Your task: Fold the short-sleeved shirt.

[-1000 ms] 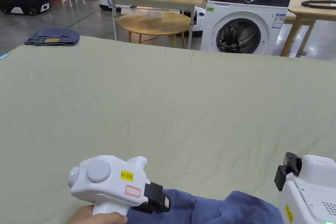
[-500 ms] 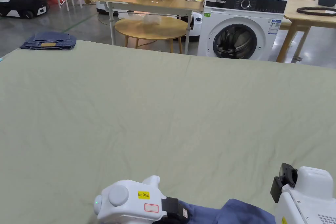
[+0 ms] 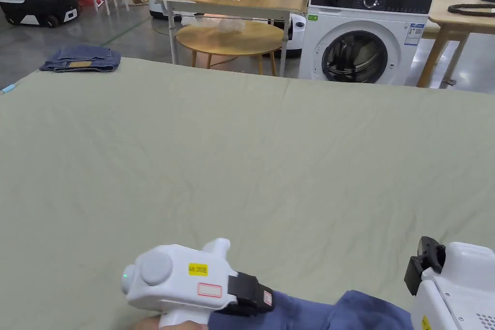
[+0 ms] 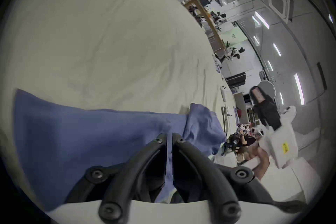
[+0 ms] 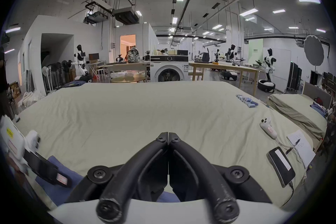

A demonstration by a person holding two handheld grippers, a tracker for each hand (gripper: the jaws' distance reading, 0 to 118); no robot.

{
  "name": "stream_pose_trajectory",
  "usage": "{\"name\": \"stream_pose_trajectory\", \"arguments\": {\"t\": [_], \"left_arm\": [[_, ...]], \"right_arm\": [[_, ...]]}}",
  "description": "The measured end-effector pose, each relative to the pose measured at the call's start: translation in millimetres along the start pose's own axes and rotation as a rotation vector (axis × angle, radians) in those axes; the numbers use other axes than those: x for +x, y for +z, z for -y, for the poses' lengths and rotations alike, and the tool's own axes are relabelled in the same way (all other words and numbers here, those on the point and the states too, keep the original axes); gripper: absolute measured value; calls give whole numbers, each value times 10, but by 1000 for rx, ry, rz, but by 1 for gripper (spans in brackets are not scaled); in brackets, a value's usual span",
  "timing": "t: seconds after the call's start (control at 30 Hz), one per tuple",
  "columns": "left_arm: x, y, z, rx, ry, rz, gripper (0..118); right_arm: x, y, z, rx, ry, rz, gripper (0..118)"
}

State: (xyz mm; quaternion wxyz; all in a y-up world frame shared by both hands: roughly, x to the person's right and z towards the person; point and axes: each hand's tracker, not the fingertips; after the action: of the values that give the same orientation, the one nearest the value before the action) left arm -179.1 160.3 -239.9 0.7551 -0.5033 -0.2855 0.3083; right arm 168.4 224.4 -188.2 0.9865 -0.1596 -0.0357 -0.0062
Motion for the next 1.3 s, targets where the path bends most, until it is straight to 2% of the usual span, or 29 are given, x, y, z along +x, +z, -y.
{"name": "stream_pose_trajectory", "arguments": {"t": [0.13,0.27,0.4,0.47,0.63,0.7,0.77,0.83,0.87,0.9,0.97,1.0,1.03,1.3], "left_arm": [[-144,608,-28,68,-54,-111,1],[-569,970,-57,87,31,-143,4],[-847,1144,-3,87,117,-99,71],[-952,1140,36,80,128,-100,75],[-1230,907,136,-1,214,27,75],[-1318,792,163,-6,220,147,73],[-1356,674,172,-11,249,231,59],[-1343,559,186,2,268,269,14],[-1329,518,187,0,257,247,14],[-1296,471,187,2,238,212,7],[-1312,451,204,-6,193,98,4],[-1351,470,223,7,199,97,3],[-1329,486,232,31,237,176,3],[-1224,827,136,88,128,90,2]], "right_arm": [[-4,24,-34,29,1,-5,0],[-15,16,-54,30,2,-10,0],[-19,3,-43,23,4,-12,0],[-19,-5,-37,15,4,-16,0],[-26,-2,-29,8,9,-16,0],[-28,-4,-24,6,9,-15,0],[-28,-3,-21,4,7,-14,0],[-29,-2,-18,2,3,-12,0],[-29,-1,-18,2,2,-11,0],[-29,-1,-16,1,1,-11,0],[-34,-3,-19,-2,-1,-11,0],[-35,-4,-20,-4,0,-12,0],[-36,-3,-21,-4,-1,-12,0],[-38,-3,-45,-3,5,-13,0]]}}
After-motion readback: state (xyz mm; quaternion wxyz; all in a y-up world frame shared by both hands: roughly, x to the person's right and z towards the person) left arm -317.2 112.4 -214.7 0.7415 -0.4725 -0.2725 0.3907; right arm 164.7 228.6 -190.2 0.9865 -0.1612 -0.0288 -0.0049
